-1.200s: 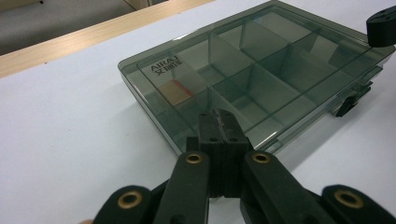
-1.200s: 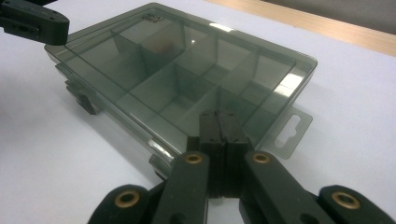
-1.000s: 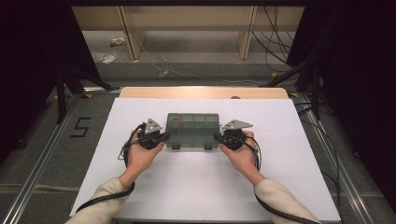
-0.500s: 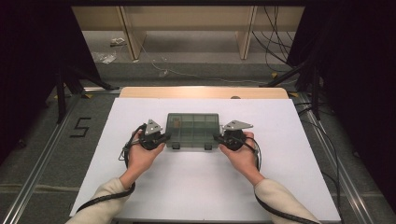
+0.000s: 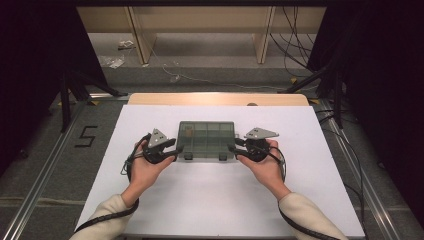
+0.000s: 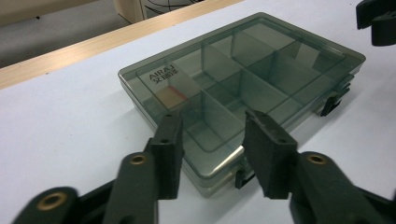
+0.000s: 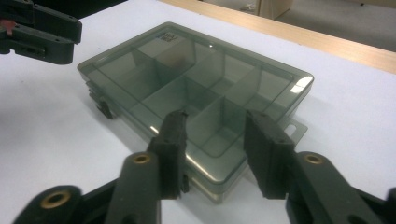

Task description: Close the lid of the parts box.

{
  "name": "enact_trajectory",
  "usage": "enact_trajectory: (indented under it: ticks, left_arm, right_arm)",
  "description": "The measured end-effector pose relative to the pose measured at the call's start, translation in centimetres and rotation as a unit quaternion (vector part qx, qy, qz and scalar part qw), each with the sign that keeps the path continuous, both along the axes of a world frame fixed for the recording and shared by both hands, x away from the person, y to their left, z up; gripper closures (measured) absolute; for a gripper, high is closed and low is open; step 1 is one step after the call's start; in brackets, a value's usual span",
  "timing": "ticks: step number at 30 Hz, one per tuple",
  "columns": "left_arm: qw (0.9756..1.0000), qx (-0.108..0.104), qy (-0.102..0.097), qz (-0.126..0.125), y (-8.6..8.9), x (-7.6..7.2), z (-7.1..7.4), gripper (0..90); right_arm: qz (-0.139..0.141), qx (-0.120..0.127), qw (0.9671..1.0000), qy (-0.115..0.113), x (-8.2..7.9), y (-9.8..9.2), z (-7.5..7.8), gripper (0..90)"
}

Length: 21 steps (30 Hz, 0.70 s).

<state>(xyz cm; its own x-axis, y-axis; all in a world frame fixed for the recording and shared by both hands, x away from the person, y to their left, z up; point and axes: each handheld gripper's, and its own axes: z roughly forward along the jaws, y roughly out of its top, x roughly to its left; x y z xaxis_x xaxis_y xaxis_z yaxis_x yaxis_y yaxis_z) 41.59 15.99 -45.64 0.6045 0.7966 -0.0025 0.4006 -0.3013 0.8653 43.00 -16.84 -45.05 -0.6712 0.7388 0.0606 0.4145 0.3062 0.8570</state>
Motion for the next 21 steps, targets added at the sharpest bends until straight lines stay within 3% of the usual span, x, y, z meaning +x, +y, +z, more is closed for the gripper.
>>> enact_trajectory:
  ticks: [9, 21]
  left_arm:
    - [1.0000, -0.005, 0.003, -0.007, 1.1, -1.6, 0.0, 32.8]
    - [0.9999, -0.006, 0.002, -0.011, 2.2, -3.0, -0.1, 22.8]
  right_arm:
    - [0.001, -0.003, 1.0000, -0.001, -0.9, -0.7, 0.2, 37.7]
    - [-0.002, 0.003, 1.0000, -0.004, -2.5, -2.5, 0.2, 30.5]
